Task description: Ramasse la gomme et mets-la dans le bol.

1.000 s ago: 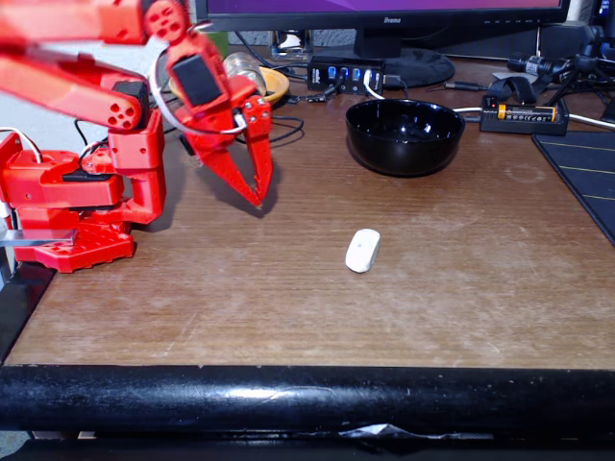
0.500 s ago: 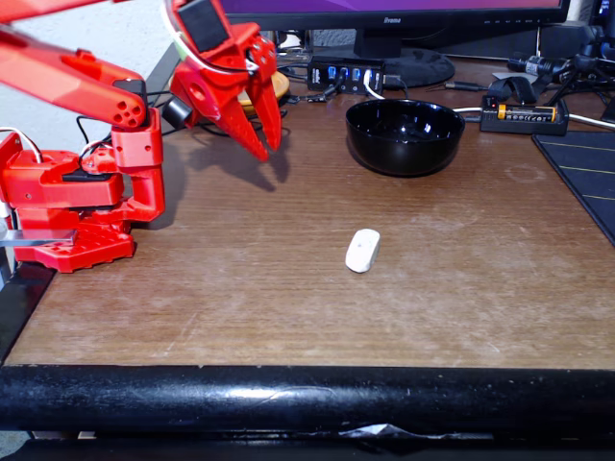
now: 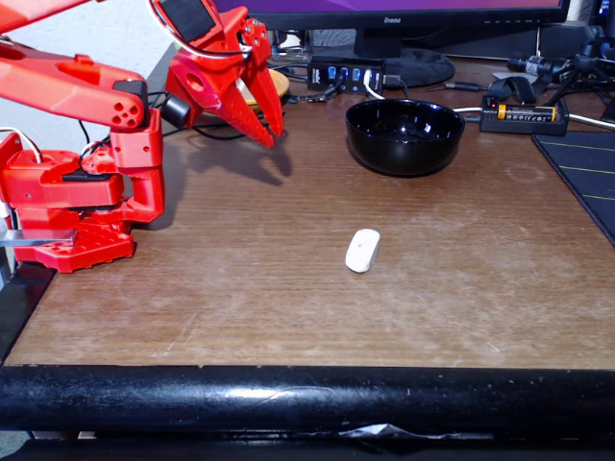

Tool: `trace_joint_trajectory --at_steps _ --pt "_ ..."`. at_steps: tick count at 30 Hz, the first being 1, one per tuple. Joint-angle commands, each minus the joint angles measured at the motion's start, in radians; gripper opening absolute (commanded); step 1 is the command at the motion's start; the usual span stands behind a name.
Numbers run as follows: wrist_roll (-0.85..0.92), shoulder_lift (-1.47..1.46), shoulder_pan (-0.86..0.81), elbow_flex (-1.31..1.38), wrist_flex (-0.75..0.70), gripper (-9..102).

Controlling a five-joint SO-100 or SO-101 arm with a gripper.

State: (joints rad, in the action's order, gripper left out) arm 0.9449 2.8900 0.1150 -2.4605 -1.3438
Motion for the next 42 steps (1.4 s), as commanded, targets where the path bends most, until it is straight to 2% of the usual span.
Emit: trace_joint_trajectory --at_steps 1,6,11,13,21,25,42 --pt "-0.084 0.023 -0.074 0.061 0.005 4" --pt "-0.453 0.084 -0.308 0.025 0.196 4" --pt "-0.753 0.043 -0.36 0.061 0.218 6" --pt "-0.818 -0.005 -0.35 0.097 0.207 6" --pt "-0.893 -0.23 -0.222 0.233 0.179 6" --pt "-0.9 -0.39 -0.186 0.376 0.117 6" --pt "-0.811 -0.759 -0.249 0.62 -0.081 20"
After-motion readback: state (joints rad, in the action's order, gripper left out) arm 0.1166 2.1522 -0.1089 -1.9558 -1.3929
